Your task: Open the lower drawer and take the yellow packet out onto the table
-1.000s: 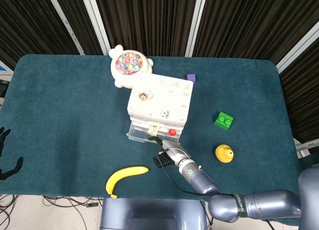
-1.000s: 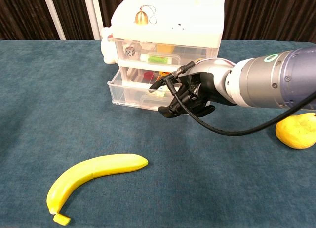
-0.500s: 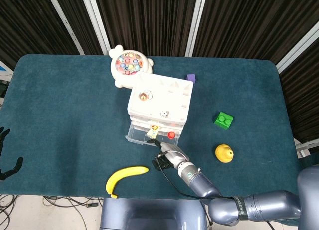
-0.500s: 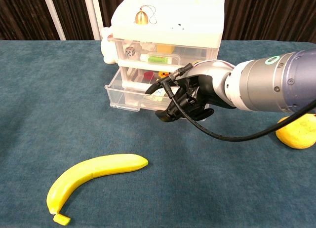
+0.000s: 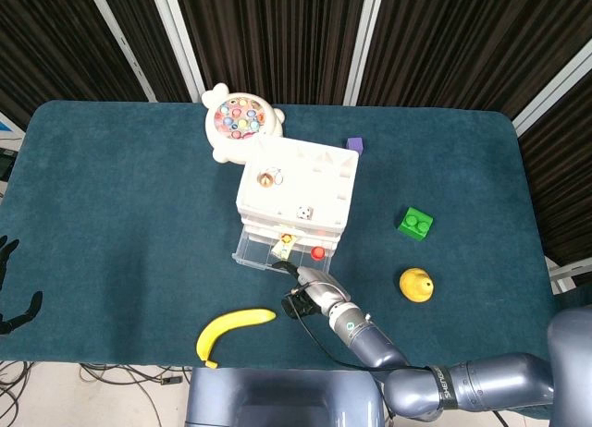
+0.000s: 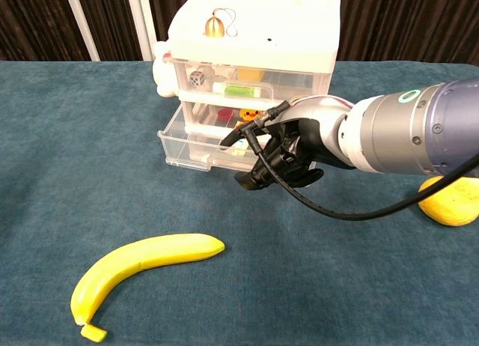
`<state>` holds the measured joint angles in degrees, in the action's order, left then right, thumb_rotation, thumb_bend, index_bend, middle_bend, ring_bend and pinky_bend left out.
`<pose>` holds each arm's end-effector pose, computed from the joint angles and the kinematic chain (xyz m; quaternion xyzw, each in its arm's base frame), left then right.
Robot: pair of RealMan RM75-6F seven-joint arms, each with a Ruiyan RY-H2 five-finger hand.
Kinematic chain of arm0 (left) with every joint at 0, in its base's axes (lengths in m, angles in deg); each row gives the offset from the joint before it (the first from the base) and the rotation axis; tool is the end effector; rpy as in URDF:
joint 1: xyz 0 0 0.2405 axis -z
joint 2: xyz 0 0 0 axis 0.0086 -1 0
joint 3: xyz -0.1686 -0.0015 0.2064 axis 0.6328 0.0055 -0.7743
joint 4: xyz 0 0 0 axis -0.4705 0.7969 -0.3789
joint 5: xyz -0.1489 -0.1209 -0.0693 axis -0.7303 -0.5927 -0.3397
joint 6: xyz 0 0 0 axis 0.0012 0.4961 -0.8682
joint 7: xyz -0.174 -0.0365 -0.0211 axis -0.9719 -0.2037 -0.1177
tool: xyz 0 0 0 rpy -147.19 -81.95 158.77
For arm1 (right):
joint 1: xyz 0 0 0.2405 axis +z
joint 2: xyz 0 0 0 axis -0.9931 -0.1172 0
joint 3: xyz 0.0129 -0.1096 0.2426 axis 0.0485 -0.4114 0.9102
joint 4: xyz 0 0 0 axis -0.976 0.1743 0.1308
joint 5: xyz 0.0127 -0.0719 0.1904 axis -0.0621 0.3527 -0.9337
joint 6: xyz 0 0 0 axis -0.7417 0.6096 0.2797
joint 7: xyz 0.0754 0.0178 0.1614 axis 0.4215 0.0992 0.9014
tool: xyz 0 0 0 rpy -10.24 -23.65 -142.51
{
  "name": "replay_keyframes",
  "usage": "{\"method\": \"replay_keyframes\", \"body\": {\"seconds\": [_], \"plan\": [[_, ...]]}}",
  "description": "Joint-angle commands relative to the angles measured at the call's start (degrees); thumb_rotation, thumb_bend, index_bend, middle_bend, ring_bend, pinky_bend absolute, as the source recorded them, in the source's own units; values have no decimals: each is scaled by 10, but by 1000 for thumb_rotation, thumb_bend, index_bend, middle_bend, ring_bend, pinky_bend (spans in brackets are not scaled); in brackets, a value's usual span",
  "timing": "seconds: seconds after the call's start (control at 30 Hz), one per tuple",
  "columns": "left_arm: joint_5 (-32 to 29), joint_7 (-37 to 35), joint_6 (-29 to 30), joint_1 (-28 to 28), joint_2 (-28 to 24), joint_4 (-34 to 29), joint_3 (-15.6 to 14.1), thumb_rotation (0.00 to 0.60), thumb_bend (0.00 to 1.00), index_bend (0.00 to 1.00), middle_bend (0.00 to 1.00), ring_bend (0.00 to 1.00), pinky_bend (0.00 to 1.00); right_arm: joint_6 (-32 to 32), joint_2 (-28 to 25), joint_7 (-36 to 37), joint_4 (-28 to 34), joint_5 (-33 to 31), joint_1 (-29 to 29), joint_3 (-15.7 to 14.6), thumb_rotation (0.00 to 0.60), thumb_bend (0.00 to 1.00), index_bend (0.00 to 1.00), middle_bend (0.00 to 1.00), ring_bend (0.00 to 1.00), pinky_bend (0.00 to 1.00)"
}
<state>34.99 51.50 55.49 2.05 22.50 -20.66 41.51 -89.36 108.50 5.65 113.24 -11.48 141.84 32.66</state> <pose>-0.3279 0.2015 0.1842 -0.5046 -0.4676 -0.4080 0.6002 -0.0393 -0.3097 -0.0448 0.6169 -0.6910 0.3213 0.1969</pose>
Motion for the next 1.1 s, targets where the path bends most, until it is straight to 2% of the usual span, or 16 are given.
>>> {"method": "replay_keyframes", "body": {"seconds": [0.03,1.1], "plan": [[0,0,0,0,0,0,0,600,355,45,0,0,0,1,0,0,0,0,0,0,600,540,165,915,984,1000],[-2,0,-1,0,-1,0,0,600,356,45,0,0,0,20,-11,3,18,16,0,-19,600,541,178,915,984,1000]]}}
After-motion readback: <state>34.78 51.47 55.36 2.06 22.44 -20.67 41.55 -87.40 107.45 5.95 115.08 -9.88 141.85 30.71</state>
